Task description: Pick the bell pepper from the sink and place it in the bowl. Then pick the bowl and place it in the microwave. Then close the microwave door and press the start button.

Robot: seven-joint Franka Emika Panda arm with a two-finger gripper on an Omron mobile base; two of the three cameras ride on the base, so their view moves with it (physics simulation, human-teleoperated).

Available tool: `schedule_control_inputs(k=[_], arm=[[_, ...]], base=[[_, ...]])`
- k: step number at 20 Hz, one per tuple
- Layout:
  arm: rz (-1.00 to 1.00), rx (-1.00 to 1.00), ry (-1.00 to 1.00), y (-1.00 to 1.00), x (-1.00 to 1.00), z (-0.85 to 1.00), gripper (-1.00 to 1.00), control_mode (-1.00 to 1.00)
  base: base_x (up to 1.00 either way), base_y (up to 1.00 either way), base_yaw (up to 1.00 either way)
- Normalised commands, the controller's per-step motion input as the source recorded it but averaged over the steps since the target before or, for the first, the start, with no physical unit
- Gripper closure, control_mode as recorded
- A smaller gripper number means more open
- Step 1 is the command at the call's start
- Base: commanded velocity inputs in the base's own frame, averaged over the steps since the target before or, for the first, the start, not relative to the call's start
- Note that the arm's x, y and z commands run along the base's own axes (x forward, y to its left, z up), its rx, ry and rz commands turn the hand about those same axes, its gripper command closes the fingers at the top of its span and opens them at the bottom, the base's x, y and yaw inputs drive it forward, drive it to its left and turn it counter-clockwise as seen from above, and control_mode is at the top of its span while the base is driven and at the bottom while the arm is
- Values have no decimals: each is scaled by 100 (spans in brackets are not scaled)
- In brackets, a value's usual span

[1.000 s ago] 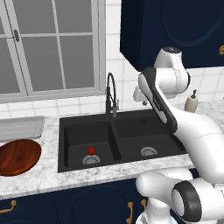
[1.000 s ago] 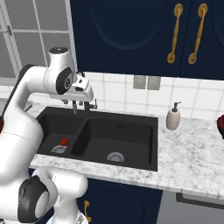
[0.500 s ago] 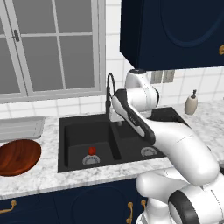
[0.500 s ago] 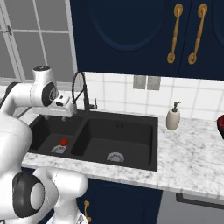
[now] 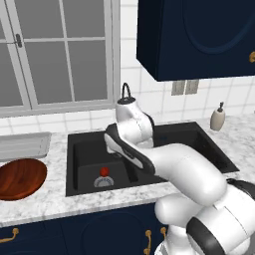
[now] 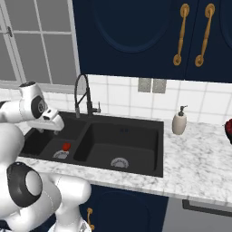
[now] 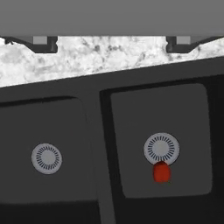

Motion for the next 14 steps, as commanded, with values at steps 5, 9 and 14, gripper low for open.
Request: schedule_control_inputs(k=[5,9,14], arm=[[-18,-8,15,20,51,-47,-100,-100],[-13,-10,13,25,42,-56,-100,-100],[-9,-6,1,30,16,-37,-100,-100]], base=[[0,0,0],[0,0,0],[0,0,0]])
